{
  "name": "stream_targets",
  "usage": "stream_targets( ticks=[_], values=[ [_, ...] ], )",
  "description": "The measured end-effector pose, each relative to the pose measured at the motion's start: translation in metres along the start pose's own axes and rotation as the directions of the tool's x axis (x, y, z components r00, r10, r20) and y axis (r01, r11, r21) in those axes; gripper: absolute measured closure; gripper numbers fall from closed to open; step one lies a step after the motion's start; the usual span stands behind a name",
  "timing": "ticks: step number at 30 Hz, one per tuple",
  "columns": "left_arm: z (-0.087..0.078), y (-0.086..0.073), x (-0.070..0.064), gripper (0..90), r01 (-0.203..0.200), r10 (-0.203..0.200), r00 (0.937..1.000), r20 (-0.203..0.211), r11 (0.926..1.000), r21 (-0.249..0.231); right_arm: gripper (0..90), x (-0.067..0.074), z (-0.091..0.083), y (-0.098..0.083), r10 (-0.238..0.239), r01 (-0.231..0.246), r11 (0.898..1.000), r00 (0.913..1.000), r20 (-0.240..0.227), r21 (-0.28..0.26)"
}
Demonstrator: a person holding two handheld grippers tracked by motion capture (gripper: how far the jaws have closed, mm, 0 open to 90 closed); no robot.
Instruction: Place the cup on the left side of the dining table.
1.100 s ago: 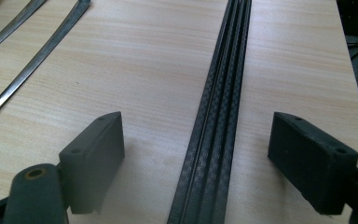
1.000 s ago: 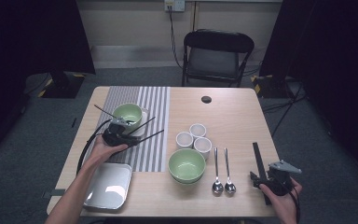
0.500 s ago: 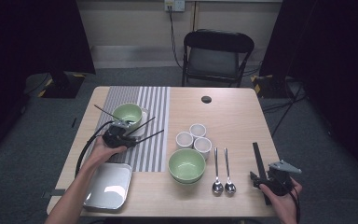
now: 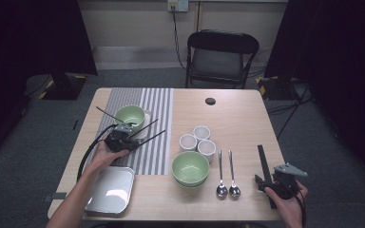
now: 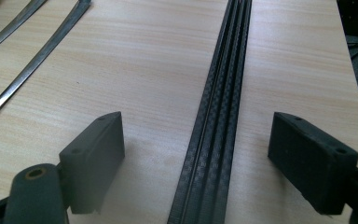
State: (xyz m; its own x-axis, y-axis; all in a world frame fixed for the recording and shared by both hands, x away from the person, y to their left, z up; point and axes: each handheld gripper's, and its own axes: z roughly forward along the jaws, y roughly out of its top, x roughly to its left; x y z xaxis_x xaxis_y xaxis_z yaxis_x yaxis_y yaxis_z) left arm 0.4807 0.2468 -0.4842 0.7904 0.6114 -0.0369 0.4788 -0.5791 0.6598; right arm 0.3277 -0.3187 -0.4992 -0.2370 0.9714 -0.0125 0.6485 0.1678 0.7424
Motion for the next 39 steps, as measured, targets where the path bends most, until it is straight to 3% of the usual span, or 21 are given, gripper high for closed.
stream_targets(
  ticks=[5, 12, 14, 17, 18, 21, 23, 26, 27, 32, 35, 37, 39],
  values=[
    [-0.004, 0.001, 0.001, 86.3, 0.024, -0.023, 0.9994, 0.027, 0.9992, -0.031, 17.7, 0.000, 0.000, 0.000, 0.001, -0.001, 1.000, 1.0000, 0.000, 0.000],
    [-0.018, 0.013, 0.003, 86.3, 0.016, -0.014, 0.9997, 0.020, 0.9966, -0.080, 17.6, 0.000, 0.000, 0.000, 0.001, -0.001, 1.000, 1.0000, -0.001, 0.000],
    [-0.020, 0.014, 0.006, 86.3, 0.044, -0.041, 0.9988, 0.028, 0.9932, -0.108, 17.6, 0.000, 0.000, 0.000, 0.001, -0.001, 1.000, 1.0000, 0.000, 0.000],
    [-0.019, 0.018, 0.011, 86.3, 0.020, -0.020, 0.9998, -0.002, 0.9974, -0.069, 17.6, 0.000, 0.000, 0.000, 0.001, -0.001, 1.000, 1.0000, -0.002, 0.000],
    [-0.020, 0.021, 0.014, 86.3, 0.036, -0.036, 0.9994, 0.000, 0.9951, -0.092, 17.6, 0.000, 0.000, 0.000, 0.001, -0.001, 1.000, 1.0000, -0.001, 0.000],
    [-0.019, 0.024, 0.015, 86.3, 0.041, -0.041, 0.9991, 0.005, 0.9942, -0.099, 17.6, 0.000, 0.000, 0.000, 0.001, -0.001, 1.000, 1.0000, -0.001, 0.000],
    [-0.017, 0.027, 0.016, 86.3, 0.007, -0.009, 0.9997, -0.023, 0.9981, -0.062, 17.6, 0.000, 0.000, 0.000, 0.001, -0.001, 1.000, 1.0000, -0.002, 0.000],
    [-0.013, 0.031, 0.020, 86.3, 0.018, -0.019, 0.9996, -0.022, 0.9978, -0.064, 17.5, 0.000, 0.000, 0.000, 0.002, -0.002, 1.000, 1.0000, -0.002, 0.000],
    [-0.011, 0.030, 0.020, 86.3, 0.027, -0.029, 0.9993, -0.024, 0.9970, -0.072, 17.6, 0.000, 0.000, 0.000, 0.002, -0.002, 1.000, 1.0000, -0.002, 0.000],
    [-0.004, 0.026, 0.022, 86.2, 0.025, -0.026, 0.9985, -0.049, 0.9996, -0.016, 17.6, 0.000, 0.000, 0.000, 0.001, -0.001, 1.000, 1.0000, -0.002, 0.000],
    [-0.003, 0.026, 0.021, 86.3, 0.025, -0.026, 0.9980, -0.057, 0.9994, -0.024, 17.5, 0.000, 0.000, 0.000, 0.001, -0.001, 1.000, 1.0000, -0.002, 0.000],
    [-0.003, 0.027, 0.021, 86.3, 0.003, -0.004, 0.9979, -0.065, 0.9999, -0.012, 17.5, 0.000, 0.000, 0.000, 0.001, -0.001, 1.000, 1.0000, -0.002, 0.000],
    [-0.002, 0.027, 0.021, 86.2, 0.013, -0.014, 0.9980, -0.062, 0.9998, -0.015, 17.5, 0.000, 0.000, 0.000, 0.001, -0.001, 1.000, 1.0000, -0.002, 0.000]
  ],
)
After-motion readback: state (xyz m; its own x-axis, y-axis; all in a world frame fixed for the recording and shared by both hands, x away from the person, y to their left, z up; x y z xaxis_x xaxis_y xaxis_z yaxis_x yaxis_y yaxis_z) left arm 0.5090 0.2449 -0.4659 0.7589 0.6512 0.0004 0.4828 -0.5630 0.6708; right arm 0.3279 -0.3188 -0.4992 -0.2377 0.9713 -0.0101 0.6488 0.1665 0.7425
